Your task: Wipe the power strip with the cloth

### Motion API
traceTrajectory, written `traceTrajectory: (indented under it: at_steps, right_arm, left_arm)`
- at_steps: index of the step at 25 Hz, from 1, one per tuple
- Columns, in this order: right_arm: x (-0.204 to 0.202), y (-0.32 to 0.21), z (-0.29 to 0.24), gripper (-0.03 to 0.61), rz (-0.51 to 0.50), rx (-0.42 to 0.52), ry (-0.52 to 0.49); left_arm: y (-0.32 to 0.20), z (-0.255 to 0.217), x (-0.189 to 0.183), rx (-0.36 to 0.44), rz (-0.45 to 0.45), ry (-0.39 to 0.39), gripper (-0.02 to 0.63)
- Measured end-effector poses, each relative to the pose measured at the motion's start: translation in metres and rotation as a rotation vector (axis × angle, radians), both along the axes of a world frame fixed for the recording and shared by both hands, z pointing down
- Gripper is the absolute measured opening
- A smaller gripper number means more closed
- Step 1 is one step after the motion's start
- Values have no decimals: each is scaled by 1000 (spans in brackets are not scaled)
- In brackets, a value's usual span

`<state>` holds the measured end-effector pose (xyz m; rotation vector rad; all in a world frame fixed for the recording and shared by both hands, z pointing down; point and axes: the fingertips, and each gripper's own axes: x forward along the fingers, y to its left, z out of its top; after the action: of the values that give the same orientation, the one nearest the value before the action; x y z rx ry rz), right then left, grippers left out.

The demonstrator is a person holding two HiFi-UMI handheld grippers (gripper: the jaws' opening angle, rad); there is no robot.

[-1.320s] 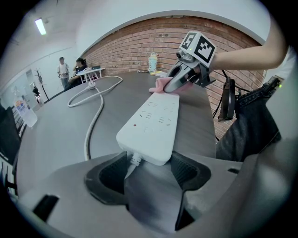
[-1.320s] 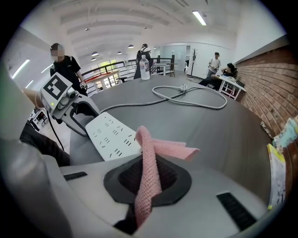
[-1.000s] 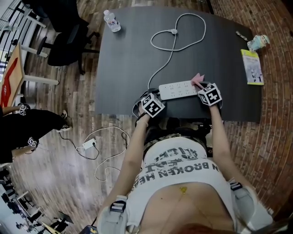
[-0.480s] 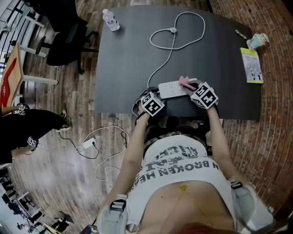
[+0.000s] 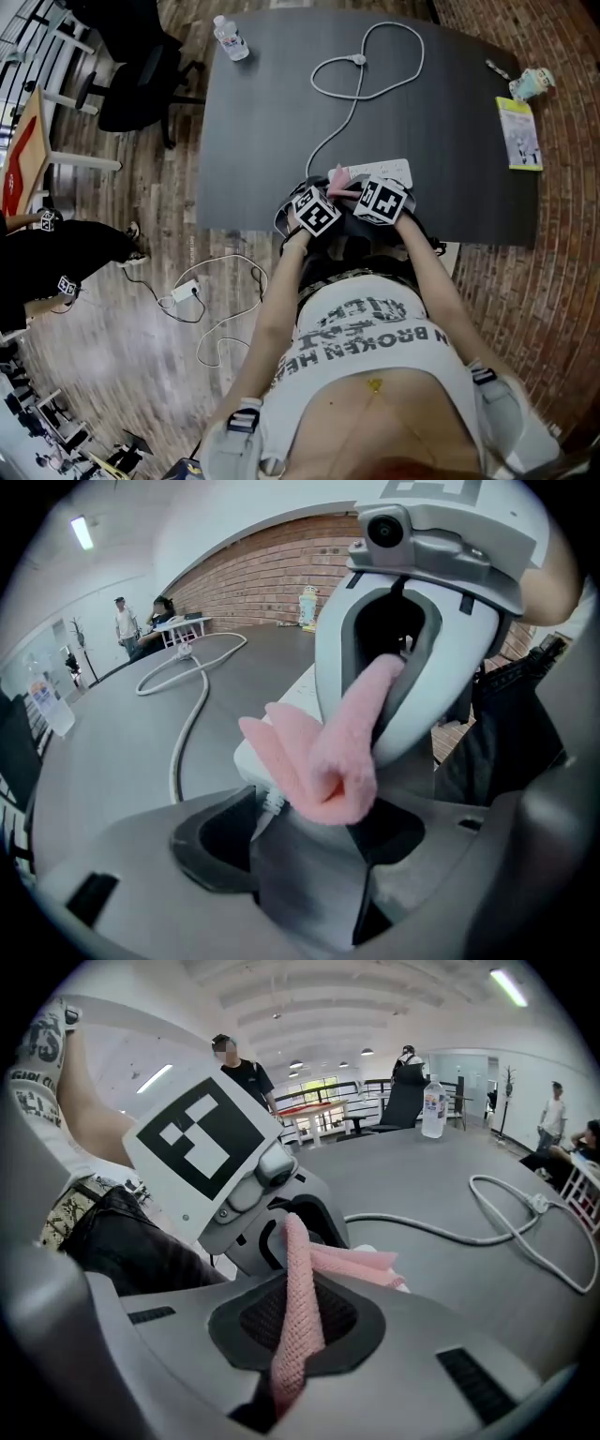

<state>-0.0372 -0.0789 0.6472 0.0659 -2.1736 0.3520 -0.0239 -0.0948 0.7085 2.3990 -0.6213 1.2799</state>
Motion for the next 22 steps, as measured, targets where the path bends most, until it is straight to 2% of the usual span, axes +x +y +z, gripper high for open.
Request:
traceTrajectory:
  at_steps: [5,10,22]
  right_arm:
    - [-8,4,17,17,-4,-25,41]
    - [-5,0,19,17,42,-48,19]
    - [-5,0,19,17,90,-22,8]
  left_arm:
    - [0,0,-1,2,1,0,275]
    - [0,-1,-1,-1,2,2,275]
    - [1,-1,-1,-1,1,3,276]
